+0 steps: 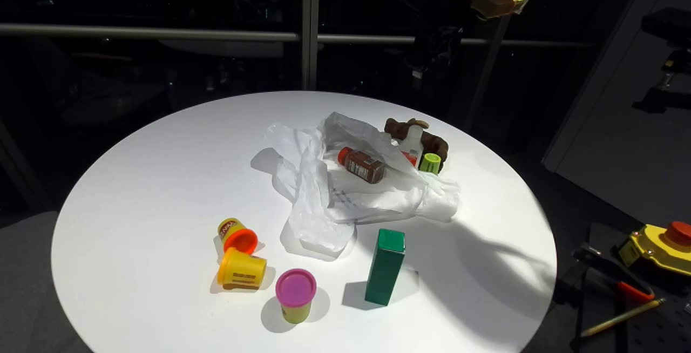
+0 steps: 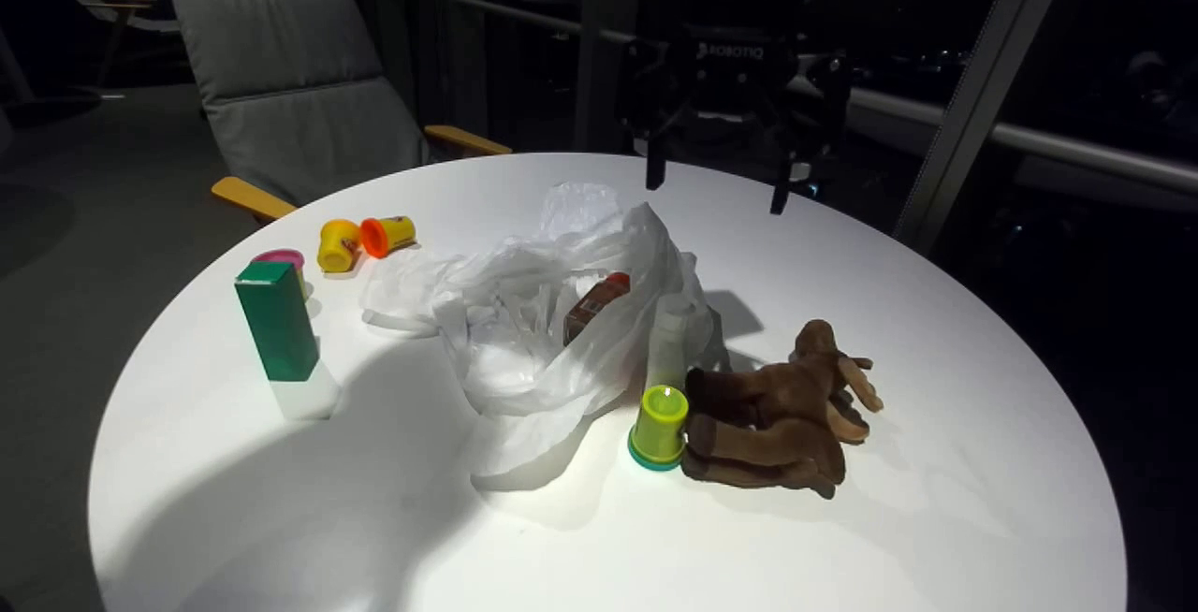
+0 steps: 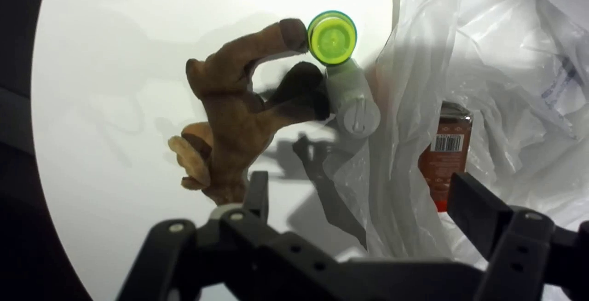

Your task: Put the objects inside the plastic

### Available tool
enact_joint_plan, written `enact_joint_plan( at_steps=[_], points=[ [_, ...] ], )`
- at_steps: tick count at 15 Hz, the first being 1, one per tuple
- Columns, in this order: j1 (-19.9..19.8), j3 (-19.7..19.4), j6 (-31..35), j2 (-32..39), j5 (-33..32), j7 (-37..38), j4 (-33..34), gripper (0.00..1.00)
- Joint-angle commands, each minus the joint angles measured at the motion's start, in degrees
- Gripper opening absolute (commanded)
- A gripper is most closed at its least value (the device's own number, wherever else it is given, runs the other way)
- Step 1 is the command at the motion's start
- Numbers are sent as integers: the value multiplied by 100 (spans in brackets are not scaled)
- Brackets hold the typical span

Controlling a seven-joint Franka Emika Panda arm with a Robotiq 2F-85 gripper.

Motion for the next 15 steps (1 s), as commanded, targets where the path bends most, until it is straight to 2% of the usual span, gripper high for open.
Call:
enact_joint_plan(
  at_steps=[1,4,8,13,15],
  points=[
    [-88,110,-80,108,216,-415,-105,100],
    [-62,118,241,400,145,-440,-162,100],
    [-28,132,310,758,12,-384,-82,100],
    [13,69,1038,1076,-355,-344,-41,100],
    [-38,114,1029,1170,-299,-399,13,100]
  ],
)
